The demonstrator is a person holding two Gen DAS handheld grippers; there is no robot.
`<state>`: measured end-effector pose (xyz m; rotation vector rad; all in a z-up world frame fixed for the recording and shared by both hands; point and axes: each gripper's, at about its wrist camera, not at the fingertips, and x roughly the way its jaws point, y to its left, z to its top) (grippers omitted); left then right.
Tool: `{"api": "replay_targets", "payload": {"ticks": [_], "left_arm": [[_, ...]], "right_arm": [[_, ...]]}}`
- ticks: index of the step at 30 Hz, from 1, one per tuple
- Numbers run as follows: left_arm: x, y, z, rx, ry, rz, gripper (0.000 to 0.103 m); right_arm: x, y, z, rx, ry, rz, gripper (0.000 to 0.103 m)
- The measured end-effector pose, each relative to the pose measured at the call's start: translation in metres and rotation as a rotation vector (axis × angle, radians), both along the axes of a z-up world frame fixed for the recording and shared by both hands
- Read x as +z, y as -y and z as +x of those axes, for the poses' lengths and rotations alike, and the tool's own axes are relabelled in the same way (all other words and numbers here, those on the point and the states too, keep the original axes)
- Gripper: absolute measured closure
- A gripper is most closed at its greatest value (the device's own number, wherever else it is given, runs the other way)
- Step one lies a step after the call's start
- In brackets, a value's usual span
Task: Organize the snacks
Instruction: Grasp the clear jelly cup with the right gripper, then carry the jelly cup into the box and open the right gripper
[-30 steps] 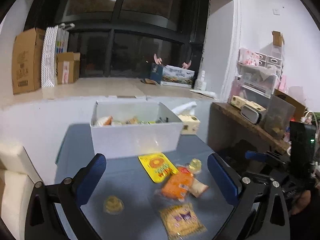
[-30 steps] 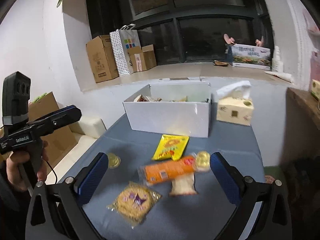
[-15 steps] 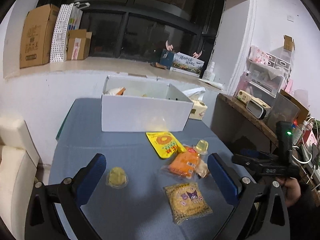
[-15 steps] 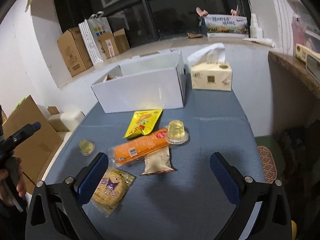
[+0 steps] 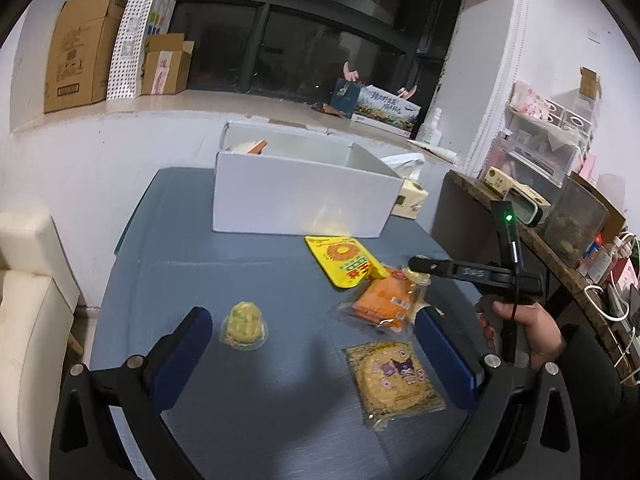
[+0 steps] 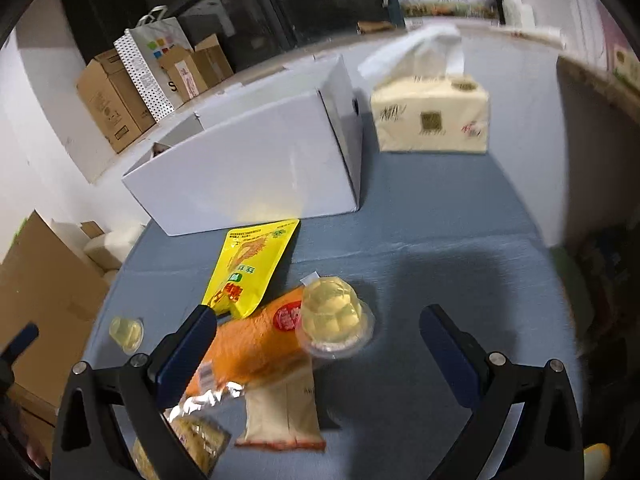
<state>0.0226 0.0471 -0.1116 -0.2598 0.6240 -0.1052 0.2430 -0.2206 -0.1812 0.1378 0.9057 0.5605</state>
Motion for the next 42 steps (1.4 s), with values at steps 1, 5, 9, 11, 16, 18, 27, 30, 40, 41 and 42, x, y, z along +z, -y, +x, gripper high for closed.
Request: {"api": "replay_targets", "payload": {"ticks": [1,5,9,11,16,18,27,30,40,41,42], "left_arm": [[-0.004,-0.002,0.002,0.004,-0.008,-0.005,0.0],[-0.016,-0.005,0.008,0.013,-0.038,-0.012,0.0],[-0.028,-0.007,0.017,0.009,-0.063,-0.018,0.0],[-0.034,-0.007,0.024,0.002,-0.078,-0.012,0.0],[-0.055,-0.009,0.044,-0.015,-0.135,-0.004,0.0],[-0.063,-0.011,0.053,-0.004,-0.16,0.011,0.0],[-0.088,-0.023,0.083,0.051,-0.212,0.034,0.068],[-0.08,-0.022,0.076,0.052,-0.175,0.054,0.068],[-0.017,-0.022,0.066,-0.015,-0.024,-0.002,0.068],[-0.008,-0.021,0.068,-0.023,-0.008,0.001,0.068],[0.003,-0.021,0.071,-0.028,0.016,0.006,0.068]], "right_arm": [[-0.005,-0.002,0.003,-0.002,-0.012,-0.019,0.035],[-0.01,0.004,0.0,-0.021,-0.007,-0.002,0.056],[0.001,0.014,-0.013,-0.027,0.044,0.0,0.056],[0.007,0.02,-0.019,-0.024,0.047,0.036,0.056],[0.025,0.025,-0.048,0.006,0.09,0.068,0.056],[0.033,0.023,-0.061,0.022,0.116,0.075,0.056],[0.049,0.01,-0.09,0.084,0.194,0.044,0.056],[0.048,0.006,-0.093,0.103,0.189,0.045,0.056],[0.057,-0.007,-0.091,0.135,0.2,0.06,0.056],[0.063,-0.01,-0.088,0.14,0.21,0.059,0.056],[0.067,-0.013,-0.086,0.149,0.22,0.059,0.056]]}}
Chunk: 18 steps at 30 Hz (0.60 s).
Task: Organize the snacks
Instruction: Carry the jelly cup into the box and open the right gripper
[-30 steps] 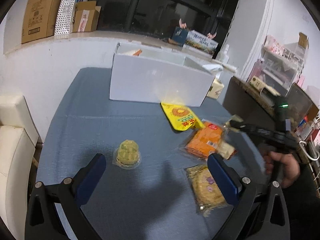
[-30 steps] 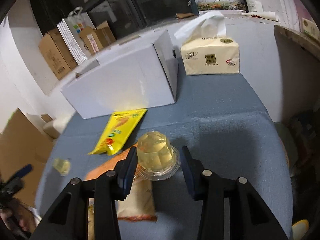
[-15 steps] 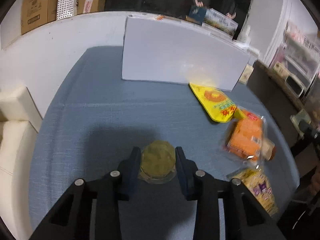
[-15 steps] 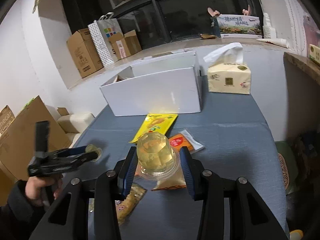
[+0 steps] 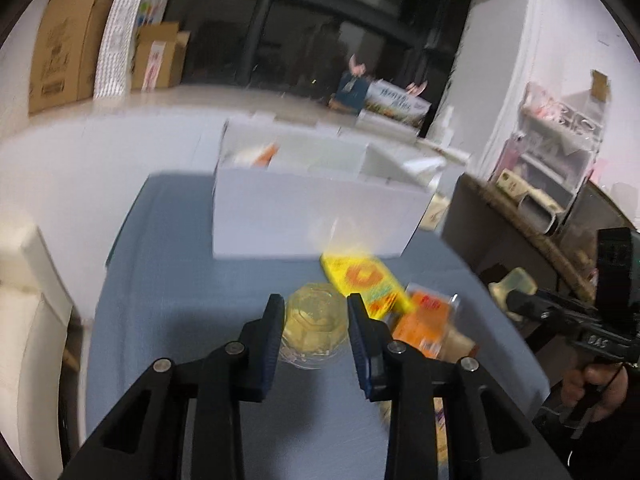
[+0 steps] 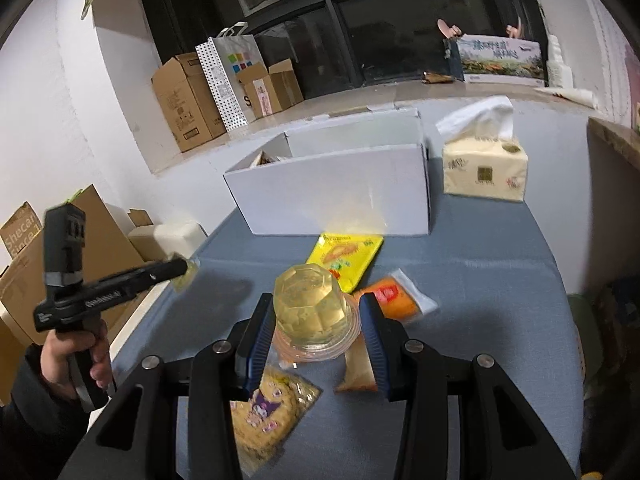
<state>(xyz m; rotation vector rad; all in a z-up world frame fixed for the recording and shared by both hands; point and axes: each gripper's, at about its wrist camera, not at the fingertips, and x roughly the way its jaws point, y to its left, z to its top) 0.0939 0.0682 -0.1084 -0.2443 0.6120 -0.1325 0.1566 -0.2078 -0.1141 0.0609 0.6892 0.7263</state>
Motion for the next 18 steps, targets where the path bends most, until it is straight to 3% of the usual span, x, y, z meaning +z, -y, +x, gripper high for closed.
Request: {"api": "replay_targets", "payload": {"ticks": [10,18], "left_arm": [[0.093,-0.007,0.063,-0.032,0.161,0.051,0.068],[0.134,-0.012,0.159,-0.032,0.163,0.111,0.068]], "right_arm": [[0.079,-0.042,0.053,0.036,0.141,0.018,0.056],[0.119,-0.079,0.144,-0.013,0.128,0.018,0.056]]}}
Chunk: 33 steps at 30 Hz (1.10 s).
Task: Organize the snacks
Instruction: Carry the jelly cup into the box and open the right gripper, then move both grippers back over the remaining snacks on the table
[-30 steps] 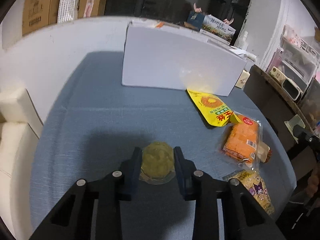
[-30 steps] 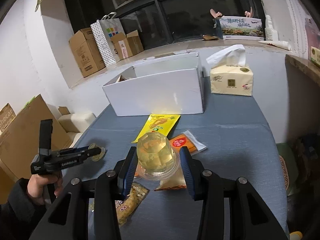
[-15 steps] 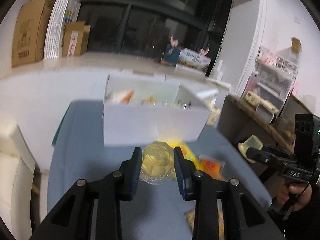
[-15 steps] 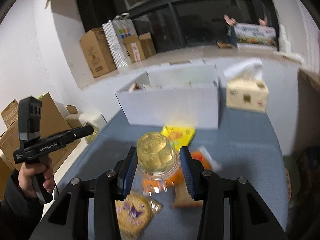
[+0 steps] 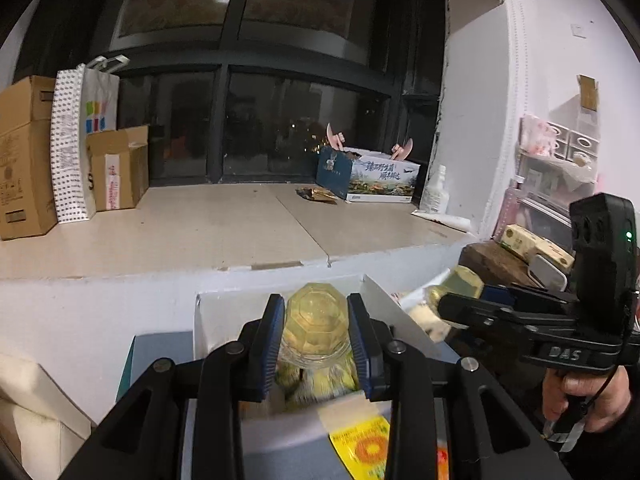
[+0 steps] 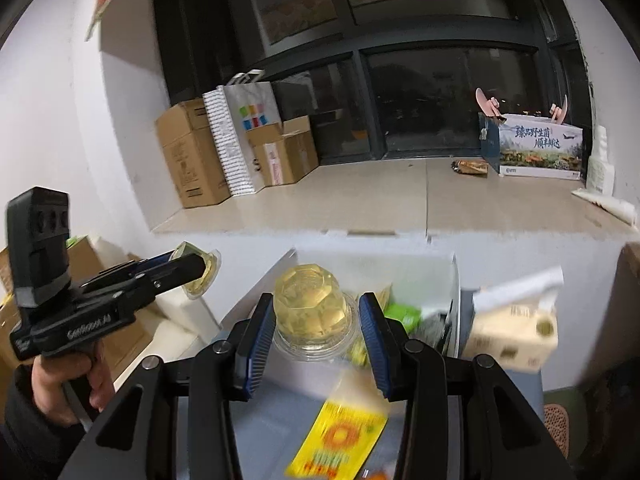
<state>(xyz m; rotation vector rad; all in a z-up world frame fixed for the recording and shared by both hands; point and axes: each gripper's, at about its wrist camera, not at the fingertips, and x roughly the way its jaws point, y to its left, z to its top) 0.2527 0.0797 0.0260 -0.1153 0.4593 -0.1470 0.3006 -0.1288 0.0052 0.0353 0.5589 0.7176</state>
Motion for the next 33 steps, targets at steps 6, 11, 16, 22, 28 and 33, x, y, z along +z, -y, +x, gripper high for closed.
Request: {"api": "replay_targets", "payload": {"ticks": [6,11,16,22,28,33], "left_arm": [[-0.007,-0.011,0.058,0.046,-0.07,0.029,0.067],[-0.031,-0.023,0.089,0.149,-0.174,0.071,0.014],[-0.053,-0.04,0.079,0.174,-0.203,0.019,0.0],[-0.06,-0.038,0.064,0.171,-0.194,0.031,0.0],[-0.043,-0.035,0.027,0.141,-0.144,-0.007,0.0],[-0.032,-0.025,-0.026,0.093,-0.092,-0.039,0.0]], "right_arm": [[-0.007,-0.026,0.065,-0.062,-0.065,-0.057,0.056],[-0.025,-0.045,0.098,-0.081,-0.141,-0.083,0.029],[-0.047,-0.04,0.107,-0.13,-0.203,-0.13,0.0],[-0.046,-0.022,0.094,-0.152,-0.193,-0.087,0.0],[-0.034,-0.003,0.067,-0.16,-0.148,-0.039,0.0],[-0.032,0.022,0.017,-0.111,-0.097,0.012,0.0]]}}
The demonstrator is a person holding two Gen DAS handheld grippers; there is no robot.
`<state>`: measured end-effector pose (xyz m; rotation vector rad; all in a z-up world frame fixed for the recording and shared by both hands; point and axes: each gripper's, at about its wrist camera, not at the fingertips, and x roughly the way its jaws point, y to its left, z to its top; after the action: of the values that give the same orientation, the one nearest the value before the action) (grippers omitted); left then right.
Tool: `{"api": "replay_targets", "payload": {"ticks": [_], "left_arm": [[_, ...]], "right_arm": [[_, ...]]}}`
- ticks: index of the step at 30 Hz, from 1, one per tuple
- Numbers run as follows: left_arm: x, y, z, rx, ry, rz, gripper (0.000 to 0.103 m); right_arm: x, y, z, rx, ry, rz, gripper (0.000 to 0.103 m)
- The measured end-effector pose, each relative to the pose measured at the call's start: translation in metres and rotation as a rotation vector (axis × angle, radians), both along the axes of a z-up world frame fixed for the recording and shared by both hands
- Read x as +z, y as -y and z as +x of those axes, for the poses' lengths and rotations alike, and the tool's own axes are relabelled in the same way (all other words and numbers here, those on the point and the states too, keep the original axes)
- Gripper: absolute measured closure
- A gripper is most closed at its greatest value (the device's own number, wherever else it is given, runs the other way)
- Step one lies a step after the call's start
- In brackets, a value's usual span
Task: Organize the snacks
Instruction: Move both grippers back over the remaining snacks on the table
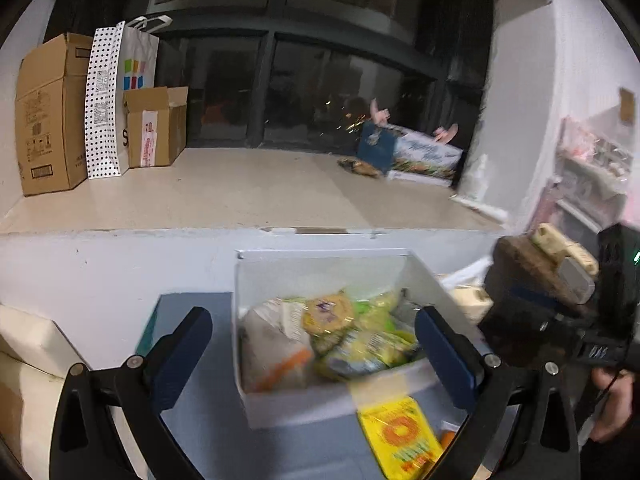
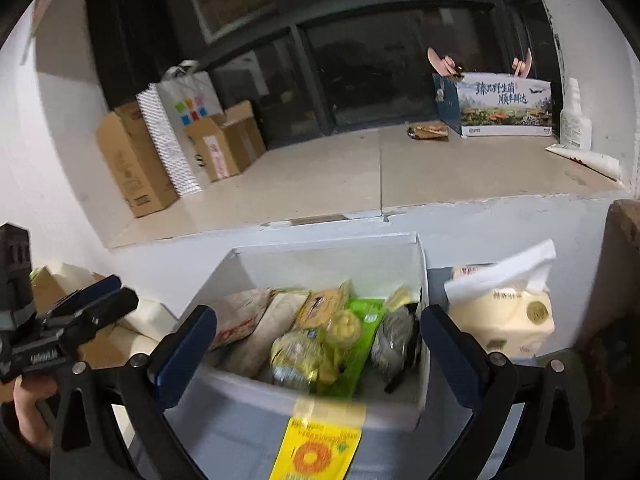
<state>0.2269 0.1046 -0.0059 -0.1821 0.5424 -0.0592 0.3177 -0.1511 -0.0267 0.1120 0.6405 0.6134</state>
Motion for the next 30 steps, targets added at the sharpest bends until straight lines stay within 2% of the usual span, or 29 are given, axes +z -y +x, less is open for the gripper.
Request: {"api": "replay_targets", "payload": {"ticks": [7,11,15,19,22,26,30], "left_arm": [[-0.018,0.03,-0.09,-0.086,0.046,-0.021,0.0],[-0.042,0.047,-0.138,-0.106,0.05,-0.066,0.0],[-0.071,0.058,-0.175,-0.089,0.009,-0.134,0.0],[-0.088,0.066,-0.189,-0.091,-0.027,-0.147,0.0],[-0.09,0.068,-0.192,-0.09,-0.027,-0.145,0.0],[-0.092,0.068,-0.19,-0.093,-0.036,-0.143,0.0],[-0.097,0.065,-0.19,-0.096,-0.046,-0.16,0.0]], "right_arm": [[-0.025,0.043,-0.09,0.051,0.045,0.039,0.0],[-0.048,0.069,-0.137,0.015,0.061,0.037,0.0],[-0.075,0.095,-0.168,-0.029,0.032,0.076,0.0],[-0.096,0.102,-0.174,-0.037,-0.012,0.024,0.0],[-0.101,0.101,-0.171,-0.039,-0.033,-0.001,0.0],[-0.114,0.088,-0.165,-0.038,-0.07,-0.085,0.0],[-0.134,0.074,-0.156,-0.001,-0.145,-0.111,0.0]]}}
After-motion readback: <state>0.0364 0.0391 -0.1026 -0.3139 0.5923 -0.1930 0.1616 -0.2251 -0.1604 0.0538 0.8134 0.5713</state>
